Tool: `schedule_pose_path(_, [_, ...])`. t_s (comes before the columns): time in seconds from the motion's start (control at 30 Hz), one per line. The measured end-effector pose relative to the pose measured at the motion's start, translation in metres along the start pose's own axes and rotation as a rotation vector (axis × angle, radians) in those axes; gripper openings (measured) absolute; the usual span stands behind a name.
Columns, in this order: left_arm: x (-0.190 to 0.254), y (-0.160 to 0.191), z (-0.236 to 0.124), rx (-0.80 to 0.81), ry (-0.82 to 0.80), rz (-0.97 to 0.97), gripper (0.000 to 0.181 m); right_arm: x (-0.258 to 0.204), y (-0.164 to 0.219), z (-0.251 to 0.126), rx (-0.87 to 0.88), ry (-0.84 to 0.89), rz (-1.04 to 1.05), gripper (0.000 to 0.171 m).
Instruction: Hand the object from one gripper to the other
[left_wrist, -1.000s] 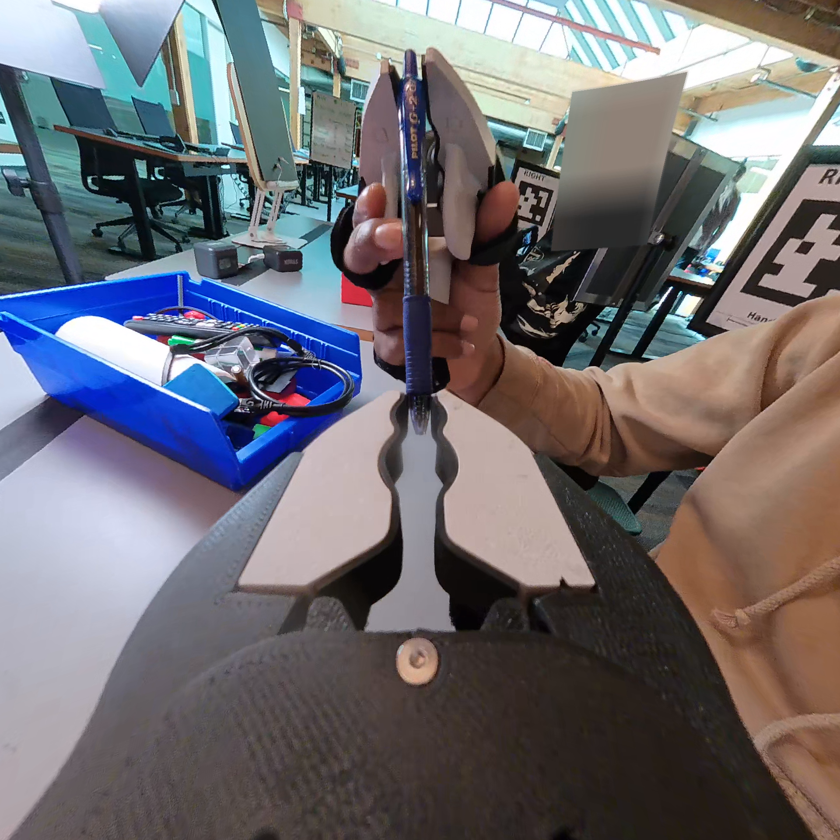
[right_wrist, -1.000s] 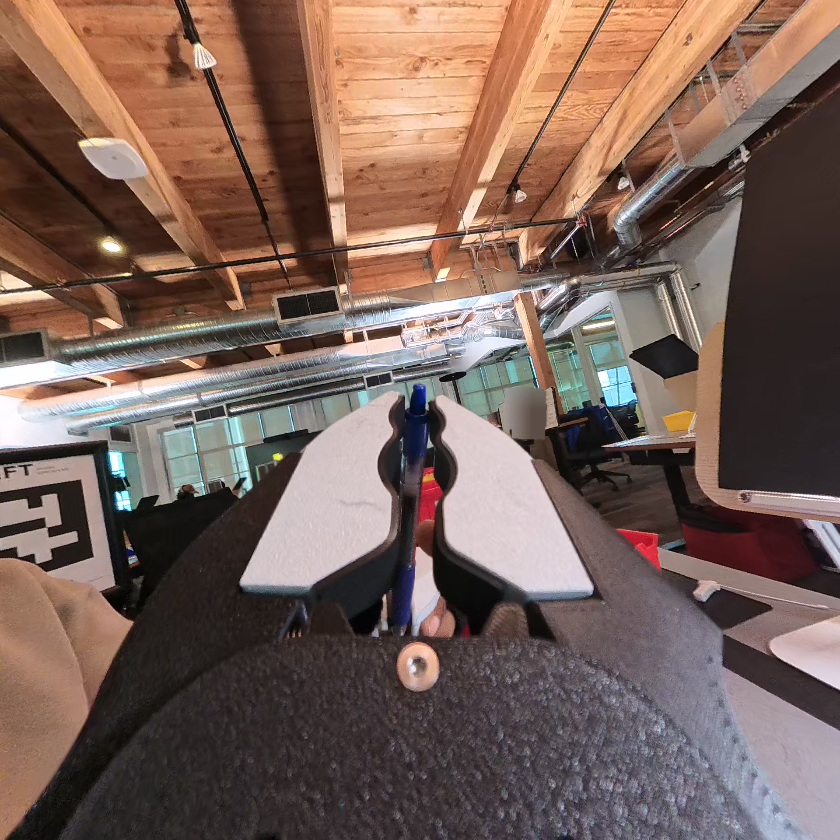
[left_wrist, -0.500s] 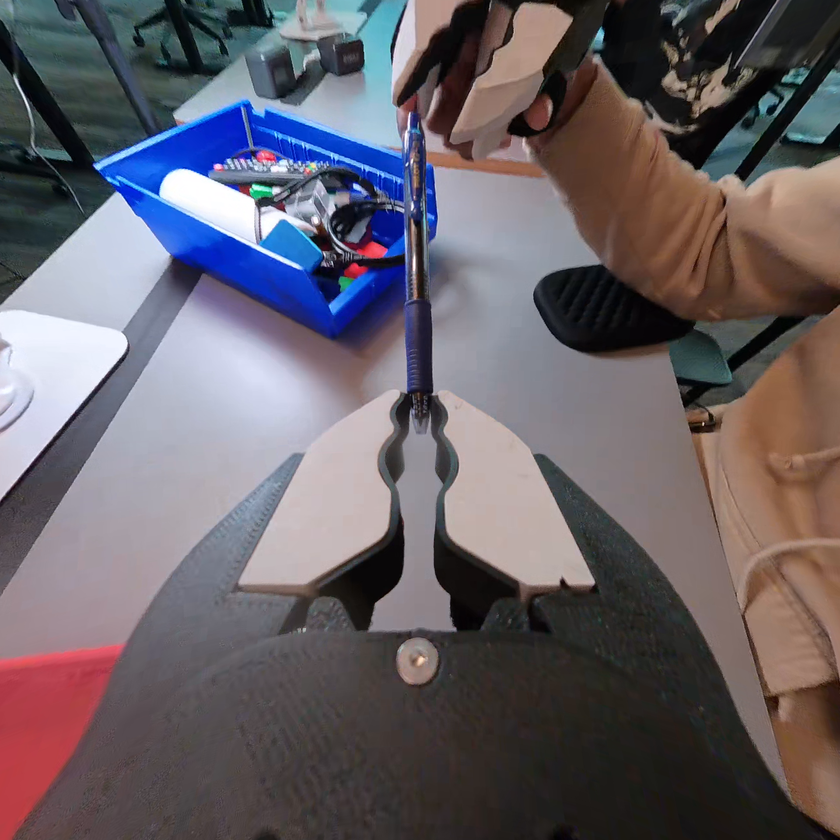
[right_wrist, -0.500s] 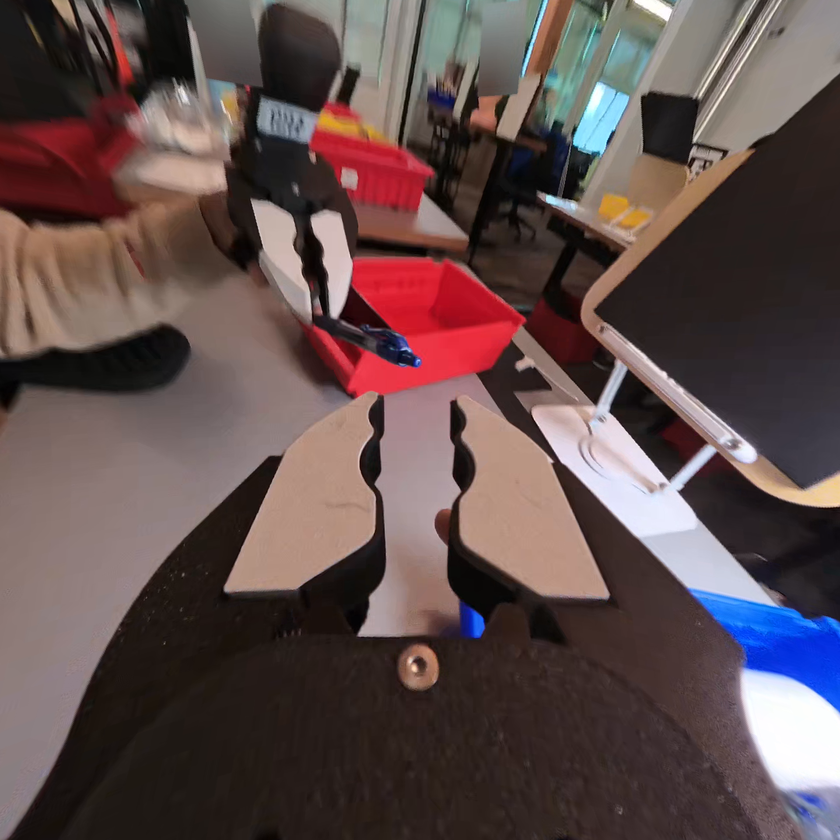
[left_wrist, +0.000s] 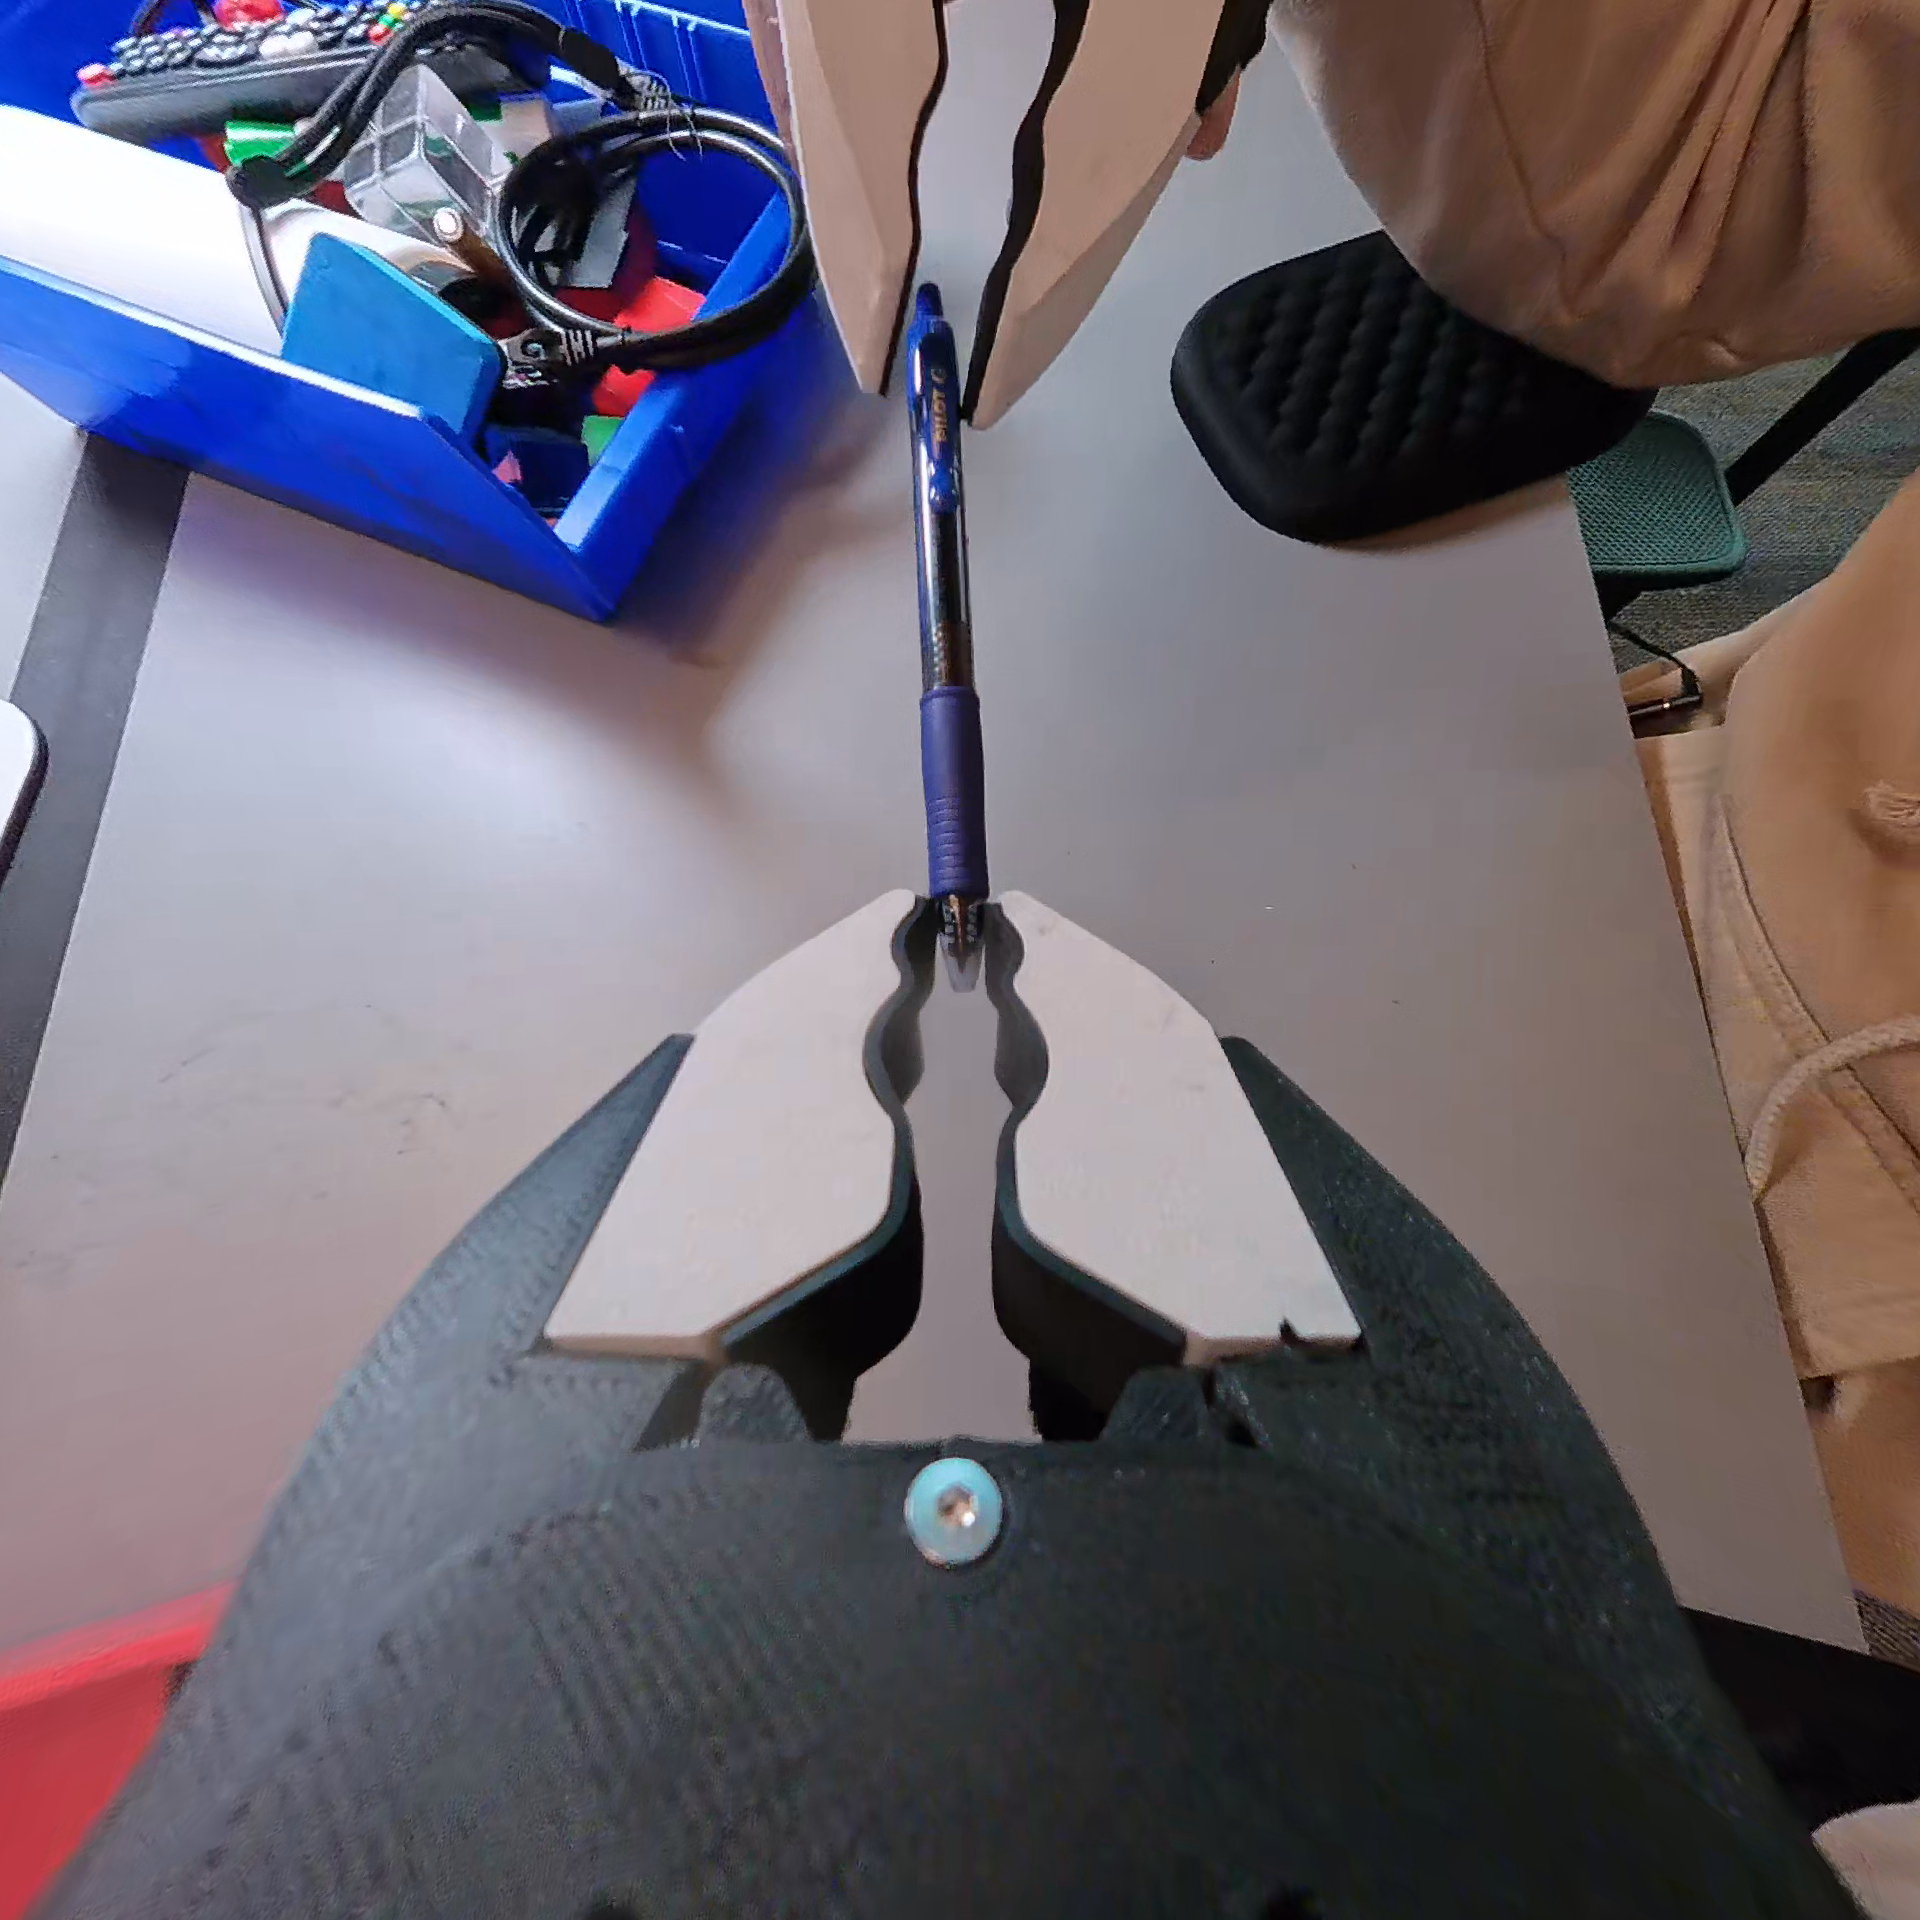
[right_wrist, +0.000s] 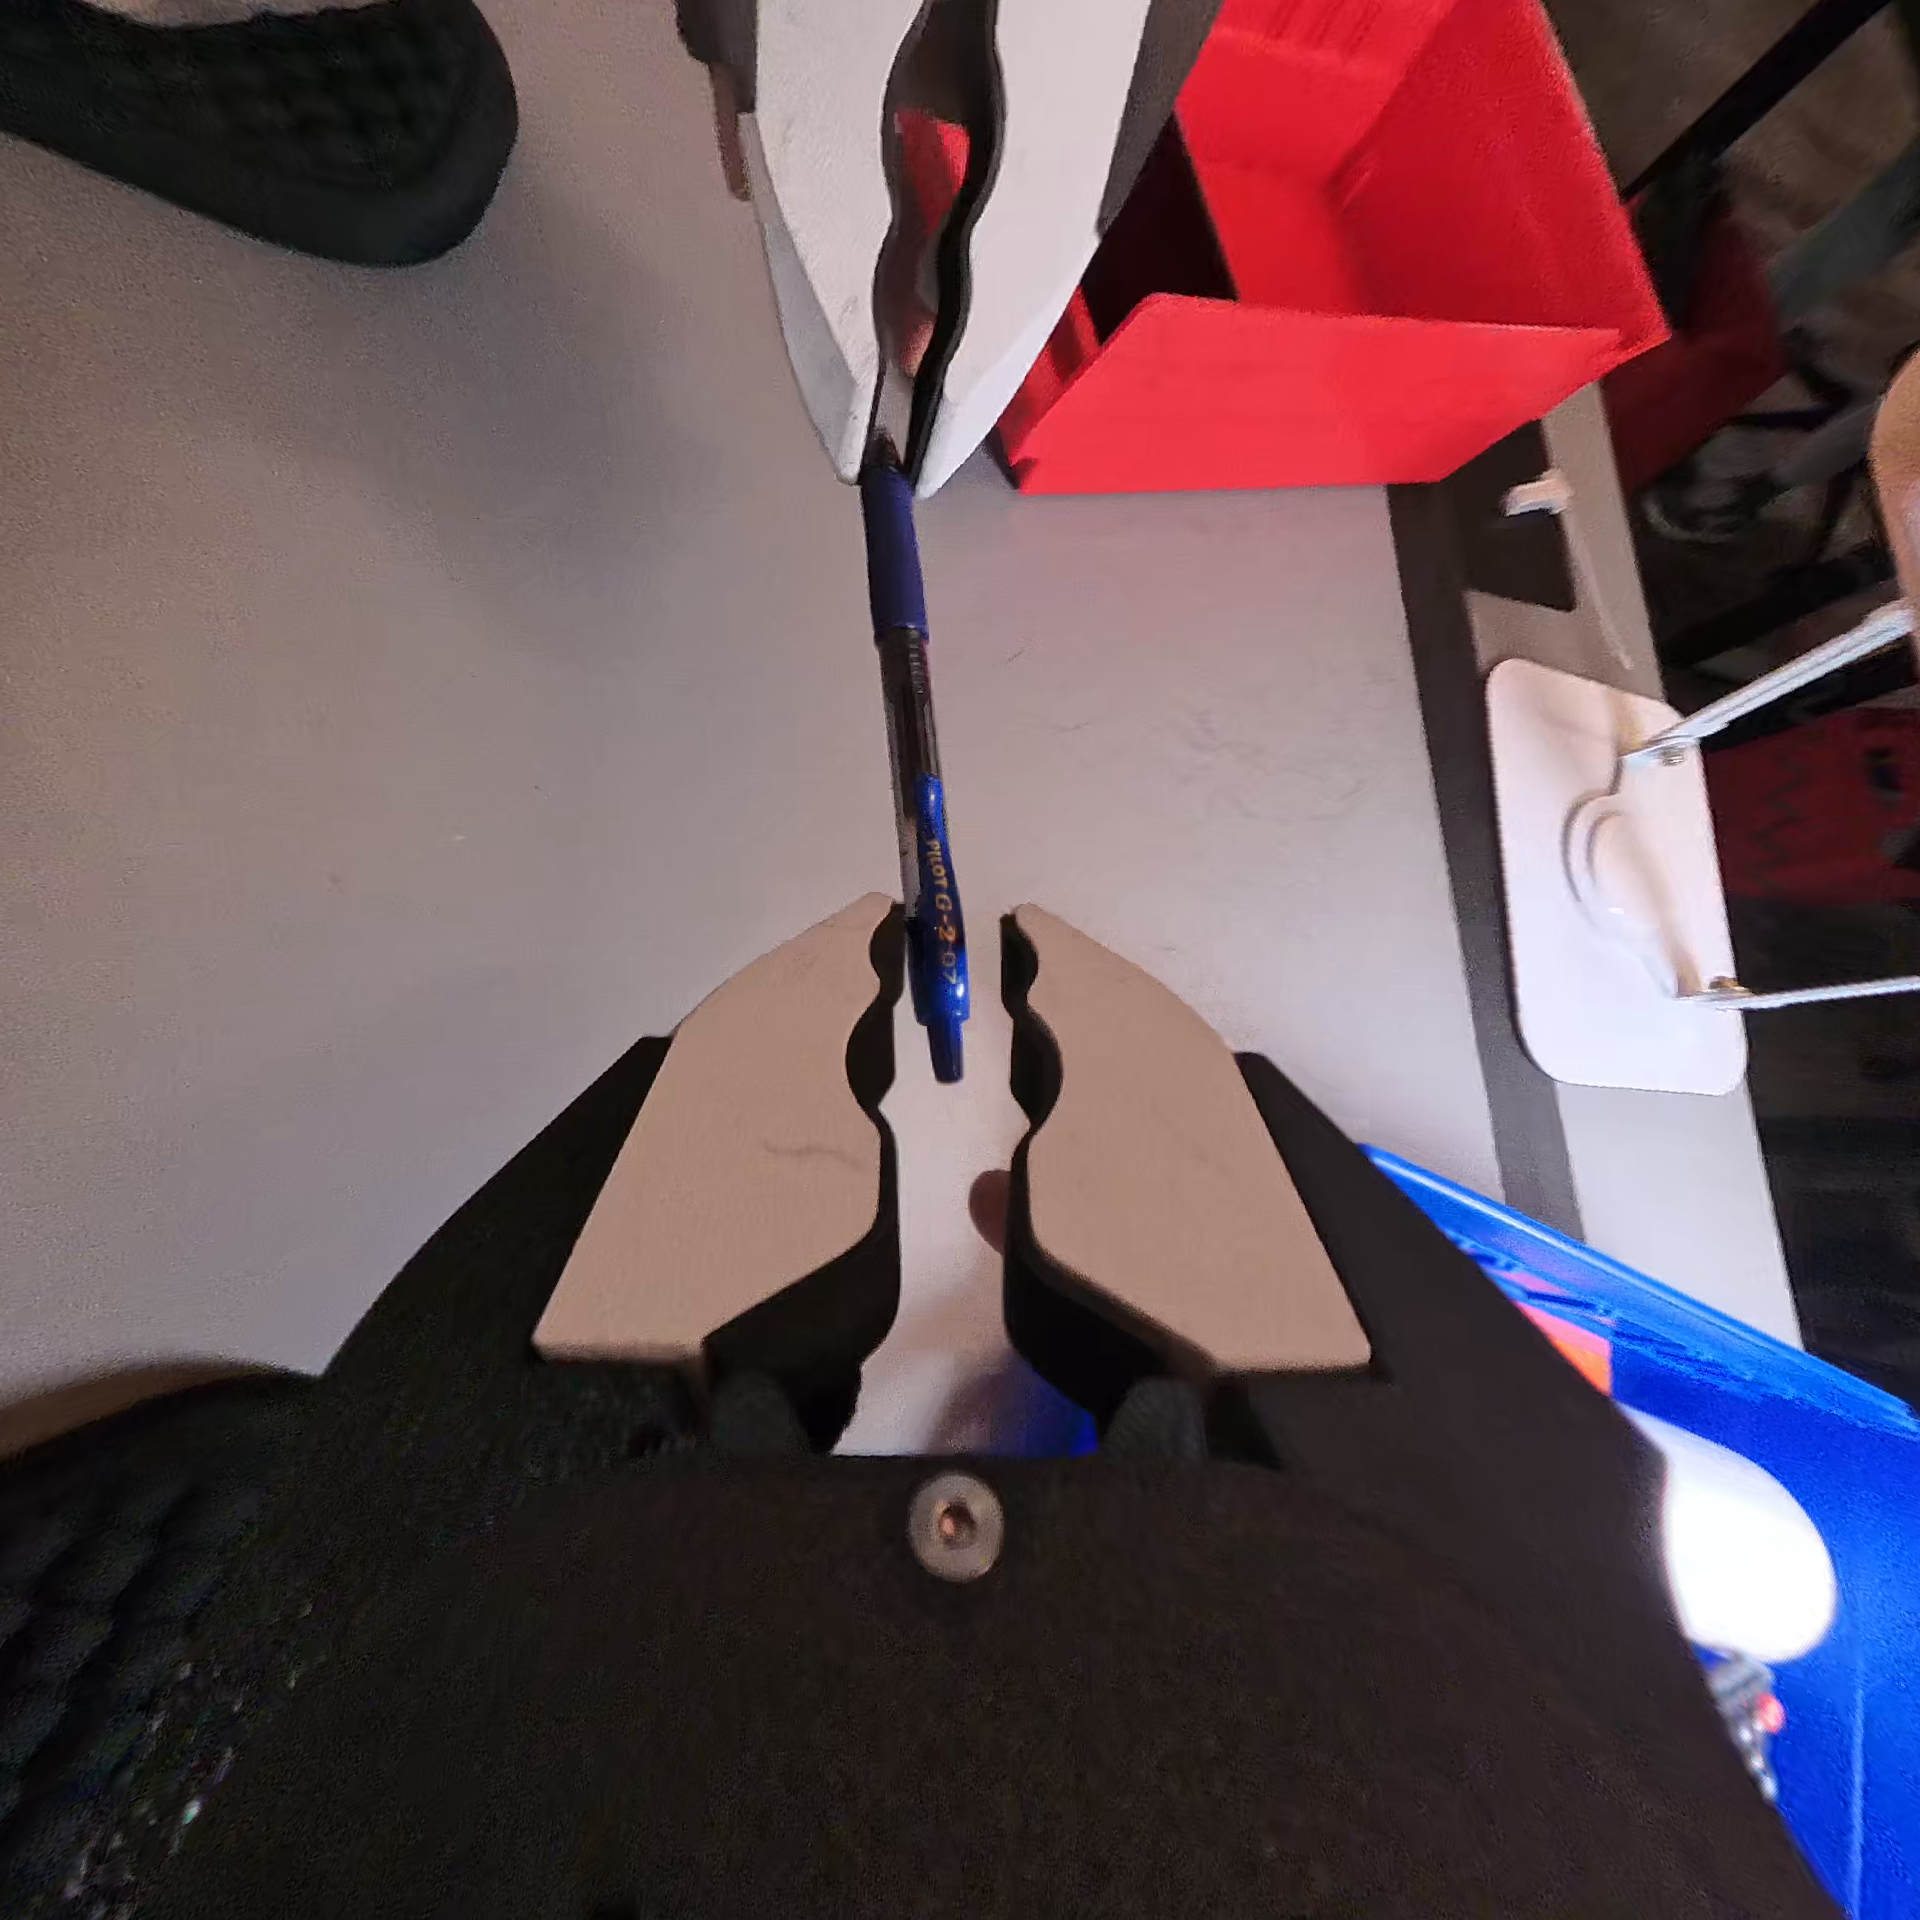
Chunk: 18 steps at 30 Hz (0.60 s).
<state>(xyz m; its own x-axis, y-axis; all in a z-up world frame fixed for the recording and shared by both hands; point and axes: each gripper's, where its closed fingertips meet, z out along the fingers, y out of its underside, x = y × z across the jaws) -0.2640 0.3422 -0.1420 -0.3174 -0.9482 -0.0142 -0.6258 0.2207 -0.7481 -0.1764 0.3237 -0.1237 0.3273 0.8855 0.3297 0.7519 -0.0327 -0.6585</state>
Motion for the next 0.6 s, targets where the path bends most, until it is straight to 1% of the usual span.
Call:
schedule_pose_path(0.03, [-0.0002,0.0006,0.0006,-0.003,0.0,0.002,0.009,-0.0011,0.001,0.0014,-0.002,-0.01,0.002,0.015])
schedule_pose_path(0.1, [-0.001,0.0015,0.0008,-0.003,0.001,-0.001,0.01,-0.0033,0.0006,0.003,0.006,-0.031,0.007,0.011])
schedule_pose_path(0.27, [-0.0029,0.0011,-0.0012,0.008,-0.005,0.004,0.009,-0.0082,0.0034,0.0071,0.015,-0.085,0.037,0.009])
schedule_pose_path(0.43, [-0.0089,0.0003,-0.0041,0.024,-0.037,0.011,0.009,-0.005,-0.0036,0.0034,0.138,-0.133,0.099,0.008])
schedule_pose_path(0.6, [-0.0072,0.0025,-0.0022,0.002,-0.039,0.032,0.01,-0.0072,-0.001,0.0057,0.16,-0.19,0.15,0.008])
